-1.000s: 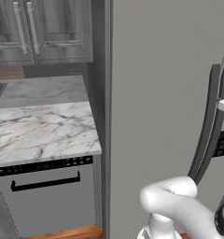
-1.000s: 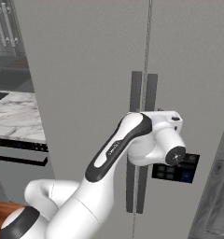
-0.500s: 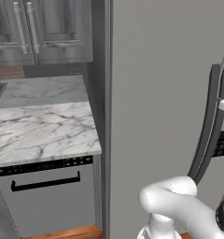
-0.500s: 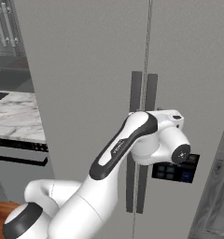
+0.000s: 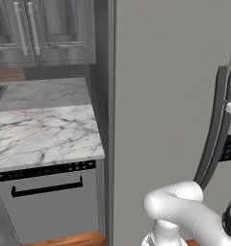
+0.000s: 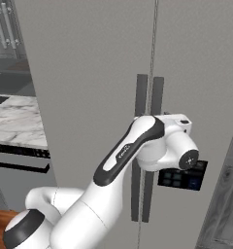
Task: Open the freezer door, pick up the ice cube tray from the freezer, and place it on the dining counter.
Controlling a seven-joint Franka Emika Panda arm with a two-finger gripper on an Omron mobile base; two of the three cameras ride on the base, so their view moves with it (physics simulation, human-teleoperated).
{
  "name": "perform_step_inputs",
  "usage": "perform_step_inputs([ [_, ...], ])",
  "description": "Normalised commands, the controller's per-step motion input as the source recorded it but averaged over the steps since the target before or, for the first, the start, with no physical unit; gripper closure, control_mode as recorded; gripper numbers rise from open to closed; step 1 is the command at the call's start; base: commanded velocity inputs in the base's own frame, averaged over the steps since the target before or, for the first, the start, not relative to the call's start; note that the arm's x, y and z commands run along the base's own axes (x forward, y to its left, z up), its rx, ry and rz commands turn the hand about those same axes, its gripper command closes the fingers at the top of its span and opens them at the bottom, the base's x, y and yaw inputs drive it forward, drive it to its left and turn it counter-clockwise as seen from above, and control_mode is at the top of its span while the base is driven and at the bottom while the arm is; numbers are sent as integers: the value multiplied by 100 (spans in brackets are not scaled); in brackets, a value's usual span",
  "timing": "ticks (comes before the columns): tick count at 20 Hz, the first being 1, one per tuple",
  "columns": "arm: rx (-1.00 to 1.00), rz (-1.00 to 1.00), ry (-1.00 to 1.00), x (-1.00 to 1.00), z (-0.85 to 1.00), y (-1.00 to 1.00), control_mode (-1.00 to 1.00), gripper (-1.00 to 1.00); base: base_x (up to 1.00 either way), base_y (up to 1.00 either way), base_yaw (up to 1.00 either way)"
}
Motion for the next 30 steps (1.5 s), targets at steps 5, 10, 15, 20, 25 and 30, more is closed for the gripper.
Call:
perform_step_inputs([
  [5,0,0,0,4,0,0,-100,100,0,0,0],
  [10,0,0,0,0,0,0,-100,100,0,0,0],
  [15,0,0,0,0,0,0,-100,100,0,0,0],
  [20,0,0,0,0,0,0,-100,100,0,0,0],
  [25,0,0,0,-1,0,-12,-100,100,0,0,0],
  [30,0,-3,0,-3,0,-23,-100,100,0,0,0],
])
